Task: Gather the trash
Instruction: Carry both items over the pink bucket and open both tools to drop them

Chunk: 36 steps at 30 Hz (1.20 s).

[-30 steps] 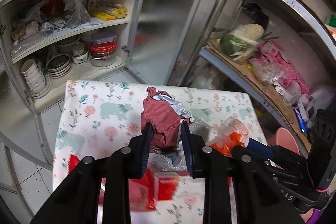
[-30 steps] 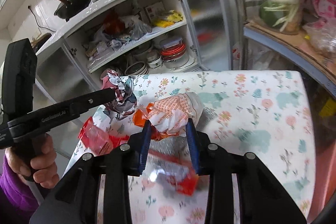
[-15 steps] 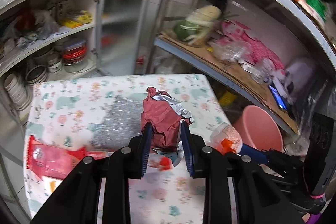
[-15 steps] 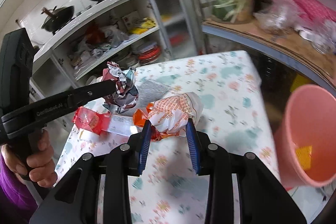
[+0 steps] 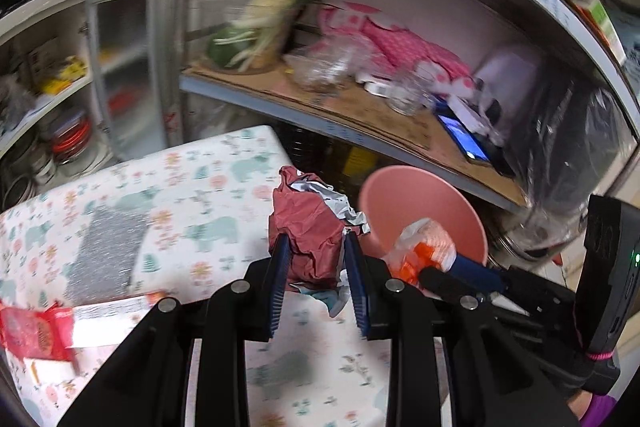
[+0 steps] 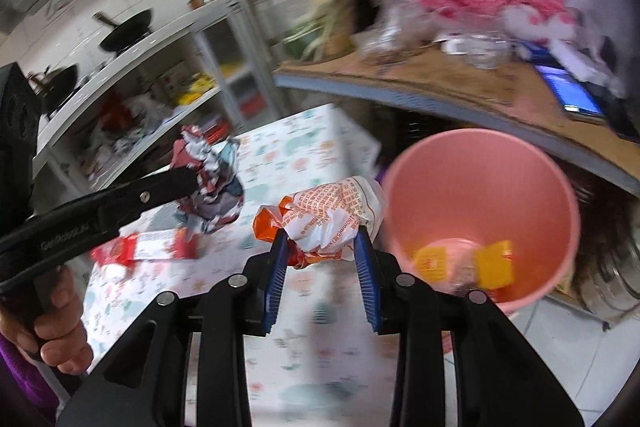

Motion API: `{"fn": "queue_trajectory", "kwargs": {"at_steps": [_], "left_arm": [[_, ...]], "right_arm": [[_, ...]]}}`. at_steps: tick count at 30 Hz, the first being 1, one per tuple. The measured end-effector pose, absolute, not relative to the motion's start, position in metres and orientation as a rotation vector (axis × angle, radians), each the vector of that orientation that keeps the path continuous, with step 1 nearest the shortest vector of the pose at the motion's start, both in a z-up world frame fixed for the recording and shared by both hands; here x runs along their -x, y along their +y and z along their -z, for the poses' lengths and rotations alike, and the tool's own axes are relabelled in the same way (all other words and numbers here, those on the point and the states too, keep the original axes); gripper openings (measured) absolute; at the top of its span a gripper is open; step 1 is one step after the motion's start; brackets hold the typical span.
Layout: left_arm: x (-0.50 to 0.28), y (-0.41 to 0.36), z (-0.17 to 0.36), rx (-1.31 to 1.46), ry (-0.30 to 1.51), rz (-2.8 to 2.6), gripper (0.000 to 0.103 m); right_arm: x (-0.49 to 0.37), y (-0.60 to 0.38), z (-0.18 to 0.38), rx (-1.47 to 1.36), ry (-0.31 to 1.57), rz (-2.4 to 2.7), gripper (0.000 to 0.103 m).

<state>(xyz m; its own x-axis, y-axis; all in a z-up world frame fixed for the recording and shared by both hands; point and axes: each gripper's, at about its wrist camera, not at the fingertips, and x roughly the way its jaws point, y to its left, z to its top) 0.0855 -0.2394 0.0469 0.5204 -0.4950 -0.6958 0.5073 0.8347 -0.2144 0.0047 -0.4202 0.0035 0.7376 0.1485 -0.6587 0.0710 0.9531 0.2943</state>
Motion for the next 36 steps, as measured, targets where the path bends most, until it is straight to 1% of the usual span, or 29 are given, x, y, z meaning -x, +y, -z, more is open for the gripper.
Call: {"fn": "queue_trajectory", "kwargs": {"at_steps": [5, 11, 20, 29, 36], "left_arm": [[-0.085, -0.275, -0.043, -0.077, 0.831, 0.654, 0.027], [-0.087, -0.311, -0.034, -0.116, 0.844, 0.708, 0.027], [-0.092, -0.352, -0.006, -0.178, 0.892, 0.76, 0.027], [-0.095, -0.372, 0.02, -0.205, 0.944, 0.774, 0.028], [-0.097, -0.381, 0.022, -0.208, 0.939, 0.782, 0.028]], "right_arm": [[-0.003, -0.455, 0.002, -0.348, 0.747, 0.042, 0.034], [-0.003, -0.475, 0.009, -0.336, 0.759, 0.11, 0.034], [-0.006, -0.494, 0.025, -0.33, 0.799, 0.185, 0.034], [-0.012, -0.501, 0.042, -0.327, 0.846, 0.211, 0.034], [-0.015, -0.501, 0.048, -0.319, 0.864, 0.215, 0.034]]}}
